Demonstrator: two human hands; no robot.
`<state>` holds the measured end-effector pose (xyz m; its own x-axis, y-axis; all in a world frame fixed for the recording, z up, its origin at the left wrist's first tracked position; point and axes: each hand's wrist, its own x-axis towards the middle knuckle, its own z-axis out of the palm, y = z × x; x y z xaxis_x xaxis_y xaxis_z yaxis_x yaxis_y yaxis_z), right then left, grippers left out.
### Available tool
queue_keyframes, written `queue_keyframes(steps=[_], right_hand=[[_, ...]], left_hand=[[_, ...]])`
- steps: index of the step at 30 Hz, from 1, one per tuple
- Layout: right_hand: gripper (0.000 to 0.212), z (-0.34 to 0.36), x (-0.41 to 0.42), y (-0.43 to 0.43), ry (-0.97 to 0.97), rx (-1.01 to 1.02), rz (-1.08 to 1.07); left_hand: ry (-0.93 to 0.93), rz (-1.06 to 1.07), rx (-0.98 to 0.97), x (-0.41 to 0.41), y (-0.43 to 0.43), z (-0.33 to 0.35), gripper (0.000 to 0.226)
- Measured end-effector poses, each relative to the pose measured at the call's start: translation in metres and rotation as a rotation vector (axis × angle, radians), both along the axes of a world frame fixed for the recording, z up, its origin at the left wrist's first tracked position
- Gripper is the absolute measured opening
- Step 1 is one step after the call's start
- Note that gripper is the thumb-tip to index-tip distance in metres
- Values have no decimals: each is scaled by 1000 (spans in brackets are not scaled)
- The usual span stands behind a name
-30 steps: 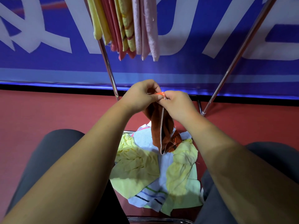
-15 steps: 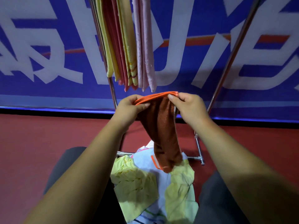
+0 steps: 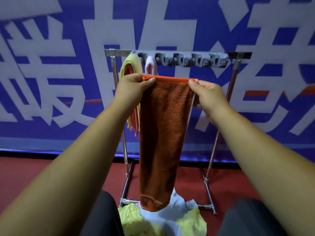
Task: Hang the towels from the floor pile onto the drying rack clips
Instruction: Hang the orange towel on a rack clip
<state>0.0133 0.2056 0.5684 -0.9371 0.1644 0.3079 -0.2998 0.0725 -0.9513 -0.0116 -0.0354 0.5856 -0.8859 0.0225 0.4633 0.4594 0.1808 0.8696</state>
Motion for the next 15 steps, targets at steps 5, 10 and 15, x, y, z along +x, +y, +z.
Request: queue_keyframes(steps=[5, 10, 15], right_hand=[[27, 31, 3, -6, -45, -164, 81], [17, 47, 8, -10, 60, -71, -4], [17, 50, 9, -10, 151, 167, -177]], left_hand=[[111, 86, -106, -3, -1, 37, 10], [160, 115, -147, -5, -4, 50, 11], [162, 159, -193, -4, -4, 52, 18]])
